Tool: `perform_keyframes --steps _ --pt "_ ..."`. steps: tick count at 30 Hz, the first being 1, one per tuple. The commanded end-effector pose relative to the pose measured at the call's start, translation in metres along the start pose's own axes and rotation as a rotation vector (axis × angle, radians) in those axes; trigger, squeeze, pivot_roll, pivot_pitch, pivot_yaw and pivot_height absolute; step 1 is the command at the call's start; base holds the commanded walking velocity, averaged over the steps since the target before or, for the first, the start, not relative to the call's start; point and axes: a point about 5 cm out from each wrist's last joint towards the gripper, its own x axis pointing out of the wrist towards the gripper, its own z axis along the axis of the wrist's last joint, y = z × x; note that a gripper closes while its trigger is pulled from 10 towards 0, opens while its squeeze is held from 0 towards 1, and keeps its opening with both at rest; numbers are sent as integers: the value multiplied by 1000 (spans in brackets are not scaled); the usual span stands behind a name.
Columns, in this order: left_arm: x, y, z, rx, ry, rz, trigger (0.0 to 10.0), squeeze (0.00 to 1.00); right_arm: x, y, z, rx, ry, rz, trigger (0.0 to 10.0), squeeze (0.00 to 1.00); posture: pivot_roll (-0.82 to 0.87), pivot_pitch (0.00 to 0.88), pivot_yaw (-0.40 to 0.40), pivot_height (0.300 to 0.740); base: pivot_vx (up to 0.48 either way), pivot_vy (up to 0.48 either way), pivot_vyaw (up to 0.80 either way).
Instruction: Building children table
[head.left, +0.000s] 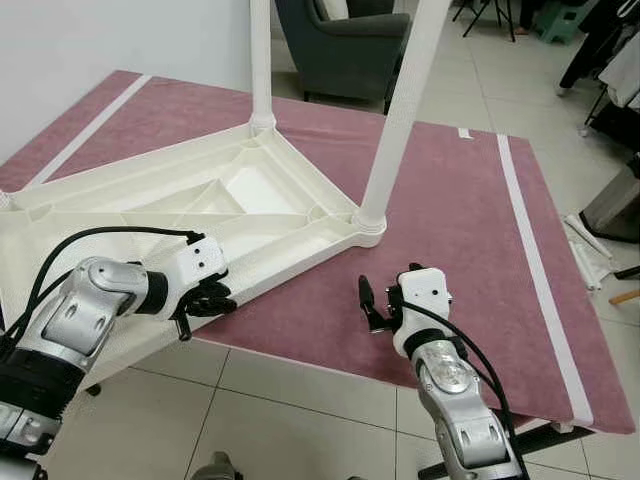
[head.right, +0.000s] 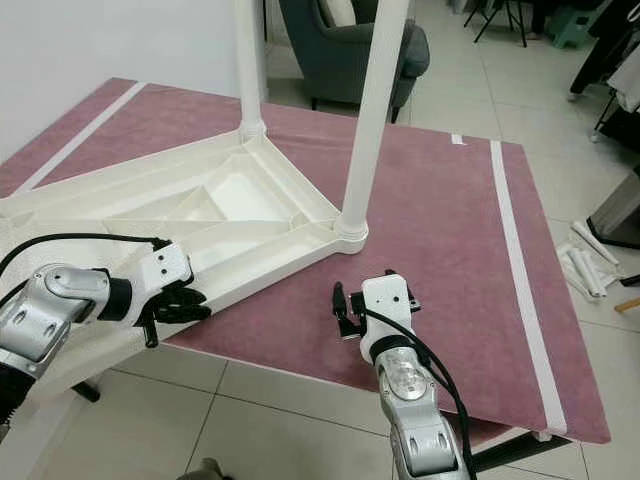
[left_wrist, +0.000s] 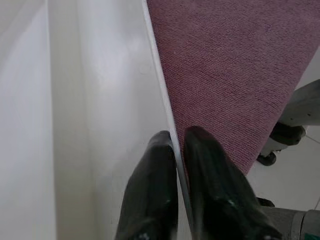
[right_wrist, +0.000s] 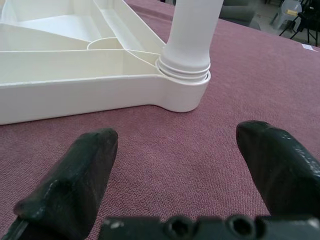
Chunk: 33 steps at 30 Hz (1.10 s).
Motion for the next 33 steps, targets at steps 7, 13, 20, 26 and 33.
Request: perform_keyframes --steps 7,13,20,26,33 --pt "15 -3 -7 67 44 45 0 0 1 -1 -1 -3 14 11 10000 0 125 37 -12 740 0 0 0" --pt "26 8 27 178 -64 41 0 0 1 1 -2 -1 20 11 10000 0 116 38 -3 740 0 0 0" --pt "42 16 84 257 -220 12 0 0 -9 18 -16 -12 87 134 10000 0 104 33 14 740 0 0 0" --pt "58 14 117 328 -266 -20 0 0 -20 30 -30 -63 139 204 10000 0 86 30 38 740 0 0 0" --pt "73 7 138 369 -297 -56 0 0 -22 30 -33 -95 154 206 10000 0 77 32 51 740 0 0 0"
